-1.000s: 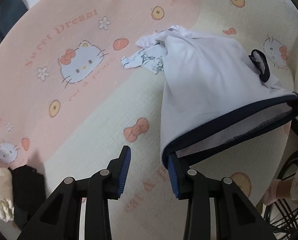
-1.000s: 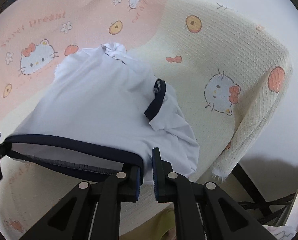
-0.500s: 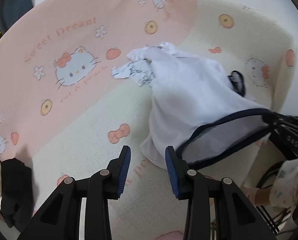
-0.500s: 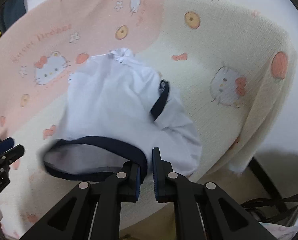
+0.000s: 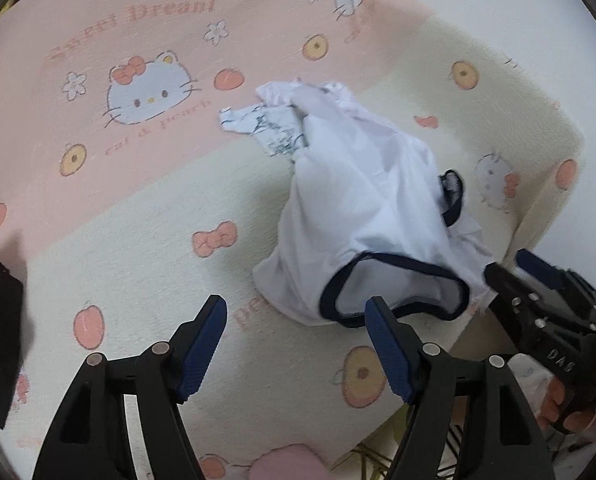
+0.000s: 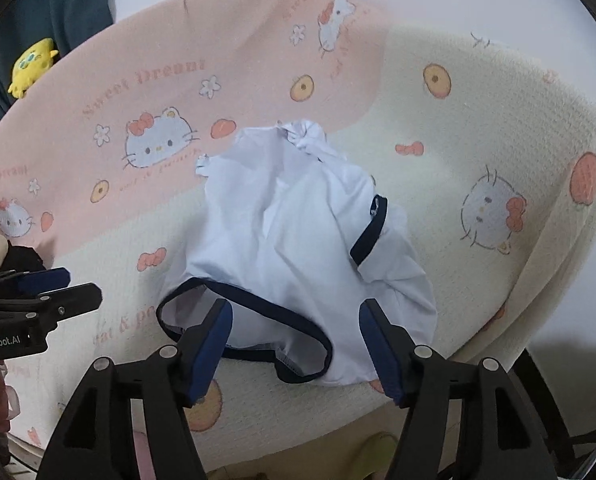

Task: Fold clothes

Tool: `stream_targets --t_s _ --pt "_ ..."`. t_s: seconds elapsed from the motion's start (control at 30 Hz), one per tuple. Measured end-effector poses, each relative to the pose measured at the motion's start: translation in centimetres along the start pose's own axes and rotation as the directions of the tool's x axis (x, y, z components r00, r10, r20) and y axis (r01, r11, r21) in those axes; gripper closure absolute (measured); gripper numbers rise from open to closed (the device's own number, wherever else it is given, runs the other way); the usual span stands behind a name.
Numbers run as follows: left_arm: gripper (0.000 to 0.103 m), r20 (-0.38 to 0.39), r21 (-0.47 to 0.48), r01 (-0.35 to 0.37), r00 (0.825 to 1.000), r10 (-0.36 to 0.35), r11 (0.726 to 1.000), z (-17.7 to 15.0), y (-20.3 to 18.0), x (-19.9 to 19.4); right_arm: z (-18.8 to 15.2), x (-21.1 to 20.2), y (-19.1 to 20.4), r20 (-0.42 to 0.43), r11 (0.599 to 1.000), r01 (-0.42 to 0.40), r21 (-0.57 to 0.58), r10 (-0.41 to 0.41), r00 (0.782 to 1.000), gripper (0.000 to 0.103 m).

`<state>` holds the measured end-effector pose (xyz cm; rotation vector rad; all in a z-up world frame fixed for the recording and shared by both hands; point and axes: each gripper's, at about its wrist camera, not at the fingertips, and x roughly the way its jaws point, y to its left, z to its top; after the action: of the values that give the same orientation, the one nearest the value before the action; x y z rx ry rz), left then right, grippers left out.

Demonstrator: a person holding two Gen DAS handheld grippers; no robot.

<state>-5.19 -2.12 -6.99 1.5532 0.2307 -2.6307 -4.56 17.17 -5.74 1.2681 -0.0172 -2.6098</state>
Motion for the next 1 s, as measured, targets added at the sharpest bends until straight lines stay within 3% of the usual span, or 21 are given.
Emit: stream_targets --t_s 0.33,0.47,0.63,0.77,1.0 --pt "0.033 -0.038 -0.094 -0.007 0.999 0.003 0.996 1.4 2.9 2.7 1.1 1.3 -2.5 -0.009 0.993 -0.034 0.113 0.035 0.999 0.037" --pt "0.033 -0.084 -0.108 0.013 0.996 -0.022 0.994 2.3 3.8 4.5 2.1 2.5 -3.0 -0.021 0.991 -0.031 0.13 0.034 0.999 0.036" --pt "0.033 -0.083 -0.1 0.021 0.996 -0.03 0.995 3.6 4.5 5.6 2.6 4.6 -4.0 -0.063 0.98 -0.031 0.197 0.044 0.997 0.035" --pt "0.033 -0.085 -0.122 0.036 0.995 -0.047 0.992 4.3 5.6 6.5 2.6 5.7 -4.3 -0.068 0.958 -0.084 0.276 0.106 0.992 0.035" --pt "0.033 -0.115 -0.171 0.093 0.987 -0.114 0.981 4.3 6.9 8.2 3.2 6.6 -2.2 -0.057 0.952 -0.149 0.266 0.17 0.984 0.035"
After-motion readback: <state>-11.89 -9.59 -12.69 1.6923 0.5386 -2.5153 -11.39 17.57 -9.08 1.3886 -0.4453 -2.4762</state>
